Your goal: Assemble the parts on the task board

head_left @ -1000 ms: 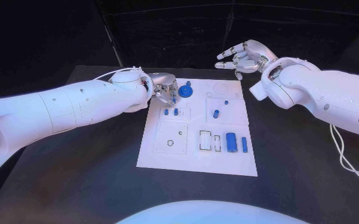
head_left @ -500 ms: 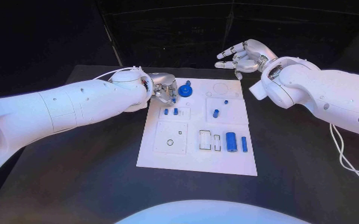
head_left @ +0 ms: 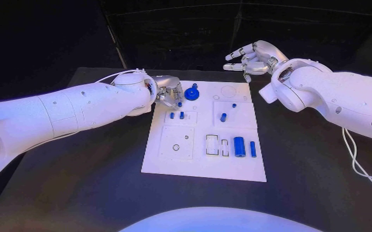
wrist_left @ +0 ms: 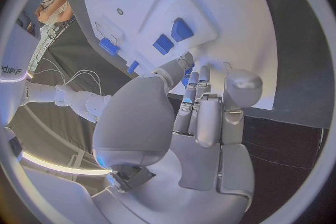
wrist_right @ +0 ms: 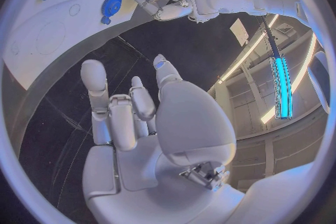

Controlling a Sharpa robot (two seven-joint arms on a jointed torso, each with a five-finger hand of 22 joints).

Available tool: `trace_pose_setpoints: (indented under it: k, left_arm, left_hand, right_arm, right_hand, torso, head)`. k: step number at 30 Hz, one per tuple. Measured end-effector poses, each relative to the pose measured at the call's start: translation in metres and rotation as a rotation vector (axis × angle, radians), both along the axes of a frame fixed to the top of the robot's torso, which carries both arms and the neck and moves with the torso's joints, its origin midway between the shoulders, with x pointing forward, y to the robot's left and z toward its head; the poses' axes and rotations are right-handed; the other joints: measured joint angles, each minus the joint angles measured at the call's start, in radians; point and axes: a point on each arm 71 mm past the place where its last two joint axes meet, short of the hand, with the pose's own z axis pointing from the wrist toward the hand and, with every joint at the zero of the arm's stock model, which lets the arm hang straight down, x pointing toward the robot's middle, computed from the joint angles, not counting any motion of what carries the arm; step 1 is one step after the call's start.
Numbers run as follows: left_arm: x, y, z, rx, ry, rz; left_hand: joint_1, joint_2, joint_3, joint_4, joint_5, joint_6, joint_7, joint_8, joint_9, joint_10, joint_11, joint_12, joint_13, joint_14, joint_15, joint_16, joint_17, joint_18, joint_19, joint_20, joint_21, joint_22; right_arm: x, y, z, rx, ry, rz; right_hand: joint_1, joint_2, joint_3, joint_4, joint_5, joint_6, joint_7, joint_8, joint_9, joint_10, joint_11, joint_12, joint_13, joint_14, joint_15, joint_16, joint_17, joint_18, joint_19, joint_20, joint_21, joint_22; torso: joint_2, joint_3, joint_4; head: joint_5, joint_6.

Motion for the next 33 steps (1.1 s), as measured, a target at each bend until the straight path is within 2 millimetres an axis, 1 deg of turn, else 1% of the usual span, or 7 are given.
trace_pose_setpoints:
  k: [8, 12, 17, 20, 22, 26, 33]
  left_arm:
    - [0.001, 0.019, 0.000, -0.002, -0.001, 0.037]
    - [-0.001, 0.034, 0.002, -0.017, -0.005, 0.064]
    - [-0.004, 0.055, 0.010, -0.114, -0.007, 0.113]
    - [-0.008, 0.065, 0.016, -0.239, 0.008, 0.148]
    - [-0.010, 0.068, 0.018, -0.333, 0.027, 0.166]
    - [-0.016, 0.067, 0.023, -0.575, 0.105, 0.195]
    - [-0.026, 0.065, 0.029, -0.945, 0.229, 0.227]
  left_hand:
    - [0.000, 0.000, 0.000, 0.000, 0.000, -0.004, -0.004, -0.004, 0.000, -0.011, 0.004, -0.006, 0.000, -0.004, 0.004, 0.000, -0.004, 0.000, 0.000, 0.000, -0.004, -0.004]
    - [0.000, 0.000, 0.000, 0.000, 0.000, -0.007, 0.000, -0.004, 0.000, -0.012, 0.005, -0.006, 0.000, -0.004, 0.004, -0.004, -0.010, 0.000, -0.003, 0.003, -0.019, -0.015]
    - [0.000, 0.000, 0.000, 0.000, 0.000, 0.011, 0.017, -0.004, 0.004, -0.016, 0.009, -0.006, 0.000, -0.004, 0.011, -0.024, -0.045, 0.000, -0.019, 0.017, -0.075, -0.066]
    - [0.000, 0.000, 0.005, 0.001, 0.000, 0.031, 0.027, 0.004, 0.005, -0.023, 0.016, -0.009, 0.000, -0.016, 0.024, -0.068, -0.129, 0.001, -0.059, 0.021, -0.170, -0.154]
    - [0.006, 0.006, 0.013, 0.002, 0.000, 0.037, 0.032, 0.005, 0.005, -0.028, 0.021, -0.012, 0.000, -0.059, 0.027, -0.126, -0.233, 0.027, -0.104, 0.025, -0.273, -0.247]
    - [0.015, 0.015, 0.019, -0.001, 0.000, 0.047, 0.033, 0.009, 0.005, -0.032, 0.025, -0.012, 0.000, -0.163, 0.030, -0.254, -0.453, 0.031, -0.170, 0.032, -0.368, -0.318]
    - [0.013, 0.027, 0.013, 0.006, 0.000, 0.049, 0.031, 0.012, 0.004, -0.018, 0.019, 0.011, 0.005, -0.204, 0.028, -0.294, -0.527, 0.031, -0.190, 0.033, -0.391, -0.331]
  right_arm:
    - [0.001, -0.011, -0.001, -0.014, 0.001, -0.021]
    - [0.001, -0.018, -0.001, -0.045, 0.000, -0.026]
    - [0.000, -0.028, -0.003, -0.132, -0.021, -0.020]
    - [-0.002, -0.033, -0.006, -0.204, -0.040, -0.009]
    - [-0.004, -0.034, -0.010, -0.251, -0.051, 0.001]
    - [-0.012, -0.032, -0.024, -0.360, -0.072, 0.034]
    - [-0.028, -0.027, -0.050, -0.520, -0.099, 0.081]
  right_hand:
    - [0.049, 0.024, -0.003, -0.005, 0.000, -0.004, -0.005, 0.026, 0.000, -0.225, -0.010, -0.384, -0.418, -0.002, -0.012, -0.084, -0.136, 0.029, -0.066, -0.007, -0.096, -0.149]
    - [0.132, 0.038, 0.052, -0.056, -0.008, 0.041, -0.014, 0.046, 0.002, -0.269, -0.013, -0.517, -0.526, -0.006, -0.023, -0.141, -0.219, 0.029, -0.078, -0.014, -0.127, -0.184]
    - [0.151, 0.014, 0.159, -0.102, -0.022, 0.105, -0.015, 0.042, -0.004, -0.242, -0.009, -0.727, -0.715, -0.006, -0.023, -0.189, -0.269, 0.029, -0.078, -0.014, -0.139, -0.194]
    - [0.139, -0.001, 0.201, -0.120, -0.025, 0.122, -0.015, 0.037, -0.005, -0.230, -0.010, -0.796, -0.776, -0.006, -0.023, -0.195, -0.273, 0.029, -0.078, -0.014, -0.139, -0.194]
    - [0.126, -0.014, 0.227, -0.129, -0.031, 0.133, -0.014, 0.029, -0.005, -0.212, -0.007, -0.835, -0.811, -0.006, -0.023, -0.195, -0.273, 0.029, -0.078, -0.014, -0.139, -0.194]
    - [0.103, -0.037, 0.275, -0.144, -0.031, 0.147, -0.018, 0.019, -0.005, -0.196, -0.002, -0.909, -0.872, -0.005, -0.022, -0.199, -0.272, 0.029, -0.078, -0.015, -0.139, -0.194]
    - [0.072, -0.068, 0.294, -0.149, -0.040, 0.147, -0.018, 0.002, -0.006, -0.215, 0.006, -0.963, -0.918, -0.001, -0.019, -0.199, -0.269, 0.029, -0.074, -0.011, -0.139, -0.194]
  torso:
    - [-0.001, -0.0003, 0.0000]
    - [-0.001, -0.0003, 0.0000]
    - [-0.002, -0.0002, 0.0000]
    - [-0.002, -0.0001, 0.0000]
    - [-0.002, -0.0001, 0.0000]
    - [-0.003, -0.0002, -0.0006]
    - [-0.002, -0.0011, -0.0010]
  head:
    - [-0.004, 0.003]
    - [-0.009, 0.012]
    - [-0.017, 0.020]
    - [-0.029, 0.026]
    - [-0.038, 0.030]
    - [-0.057, 0.039]
    - [-0.075, 0.052]
